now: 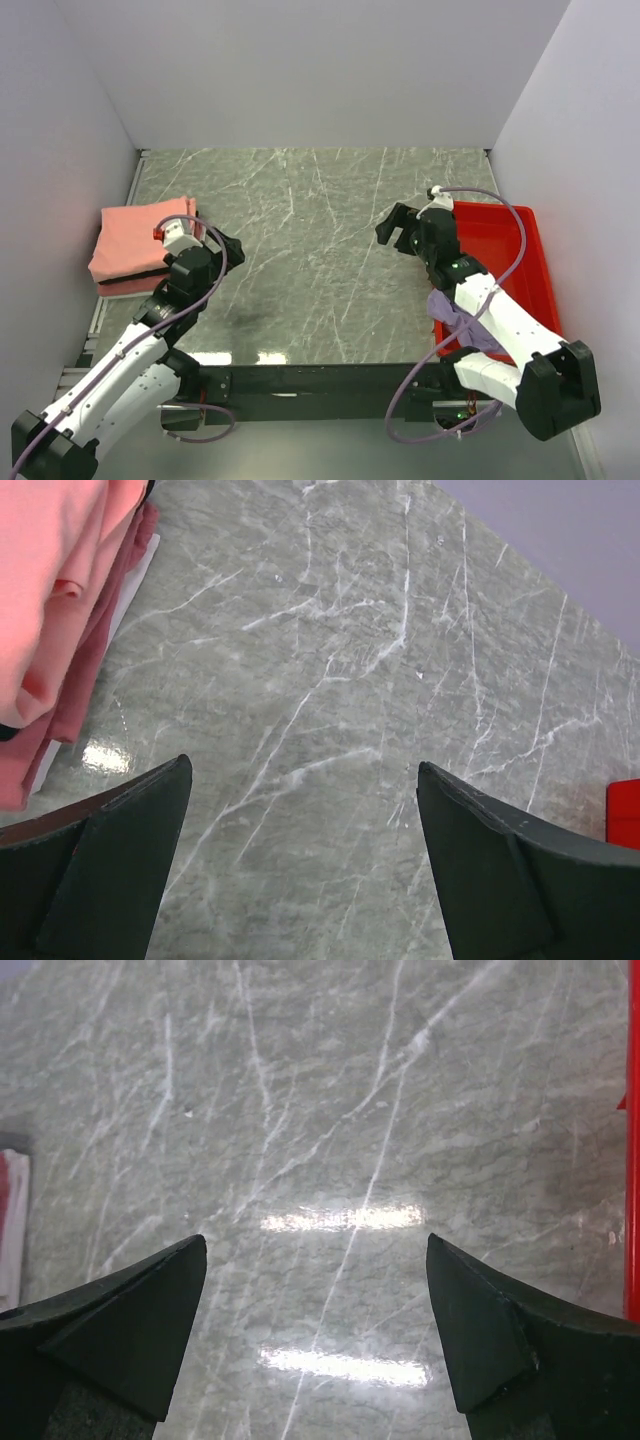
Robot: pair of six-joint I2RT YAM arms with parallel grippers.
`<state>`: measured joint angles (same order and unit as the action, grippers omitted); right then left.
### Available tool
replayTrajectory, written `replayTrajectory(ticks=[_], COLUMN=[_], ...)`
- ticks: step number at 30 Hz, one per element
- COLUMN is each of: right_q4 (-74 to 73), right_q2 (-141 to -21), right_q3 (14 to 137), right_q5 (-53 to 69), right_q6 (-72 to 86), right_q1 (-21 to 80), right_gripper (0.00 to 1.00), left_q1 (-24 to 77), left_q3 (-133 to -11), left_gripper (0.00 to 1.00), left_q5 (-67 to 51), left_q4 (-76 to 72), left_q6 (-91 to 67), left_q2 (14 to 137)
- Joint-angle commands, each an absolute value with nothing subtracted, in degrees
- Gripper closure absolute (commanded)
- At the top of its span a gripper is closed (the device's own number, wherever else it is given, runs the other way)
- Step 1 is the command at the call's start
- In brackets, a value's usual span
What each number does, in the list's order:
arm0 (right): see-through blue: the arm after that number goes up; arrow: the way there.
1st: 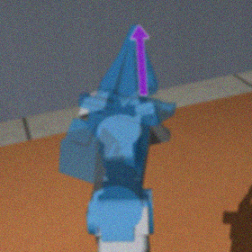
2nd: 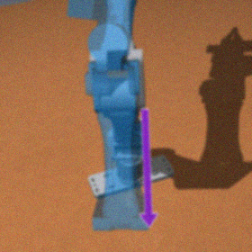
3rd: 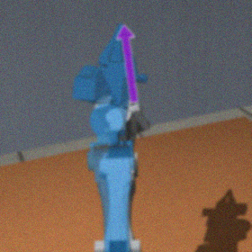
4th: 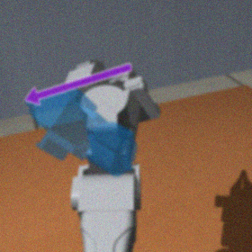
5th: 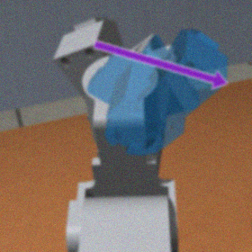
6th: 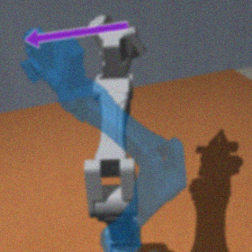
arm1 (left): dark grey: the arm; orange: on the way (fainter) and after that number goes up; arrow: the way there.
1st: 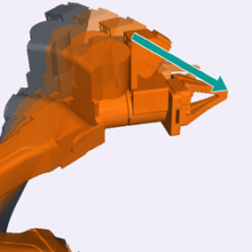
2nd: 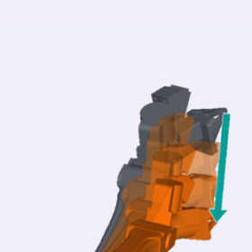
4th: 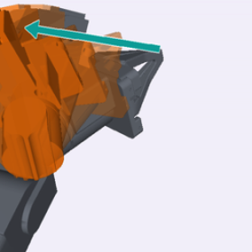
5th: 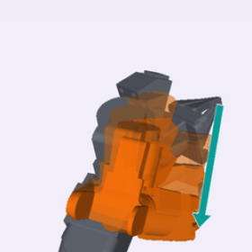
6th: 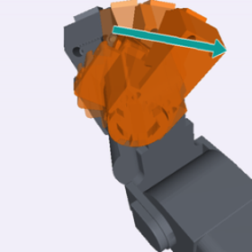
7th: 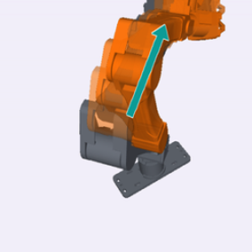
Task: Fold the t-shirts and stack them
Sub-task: Grab the tshirt from the pile
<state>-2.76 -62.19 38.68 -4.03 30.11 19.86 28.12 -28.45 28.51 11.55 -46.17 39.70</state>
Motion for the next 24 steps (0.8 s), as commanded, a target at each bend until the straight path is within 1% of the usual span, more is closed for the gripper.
replayTrajectory(ticks=[1, 3, 7, 10, 11, 13, 14, 16, 18, 19, 21, 24], right_q4=[-0.4, -0.4, -5.2, -12.1, -16.2, -20.1, -24.3, -29.2, -34.3, -35.3, -36.3, -35.3], right_q2=[-57.8, -56.2, -52.7, -52.6, -52.8, -53.7, -54.0, -56.0, -57.2, -57.7, -57.4, -54.9], right_q3=[40.3, 40.3, 43.8, 47.7, 48.7, 51.3, 52.3, 55.3, 56.3, 56.0, 54.4, 49.0], right_q5=[-3.5, -4.0, -11.1, -17.0, -21.3, -24.8, -26.2, -25.8, -22.3, -20.1, -13.9, -7.8], right_q6=[28.7, 27.4, 25.8, 26.1, 26.5, 28.2, 29.0, 31.8, 33.3, 33.6, 34.4, 35.7], right_q1=[20.3, 20.3, 20.3, 20.0, 19.8, 17.6, 16.4, 13.5, 7.4, 2.9, -1.7, -9.1], right_gripper=[0.04, 0.04, 0.04, 0.04, 0.01, 0.0, 0.0, 0.0, 0.0, 0.0, 0.0, 0.01], left_q1=[28.3, 28.3, 28.3, 28.3, 28.3, 28.3, 28.3, 28.3, 28.3, 28.3, 28.3, 28.3], left_q3=[-28.7, -28.6, -28.7, -28.8, -28.9, -29.3, -29.4, -29.4, -29.5, -29.5, -29.6, -30.3], left_gripper=[0.01, 0.01, 0.01, 0.01, 0.0, 0.0, 0.01, 0.01, 0.01, 0.01, 0.01, 0.01], left_q5=[28.8, 28.9, 28.8, 28.3, 28.3, 28.5, 28.6, 28.6, 29.5, 29.7, 29.9, 29.5], left_q4=[11.1, 11.2, 11.6, 12.0, 12.1, 13.0, 13.2, 13.4, 14.1, 14.3, 14.5, 14.9], left_q6=[-45.8, -45.7, -45.9, -45.9, -45.9, -46.0, -46.0, -46.2, -46.8, -46.8, -46.8, -46.7], left_q2=[38.0, 37.5, 37.1, 36.9, 36.9, 36.8, 36.7, 36.3, 36.4, 36.5, 36.6, 37.2])
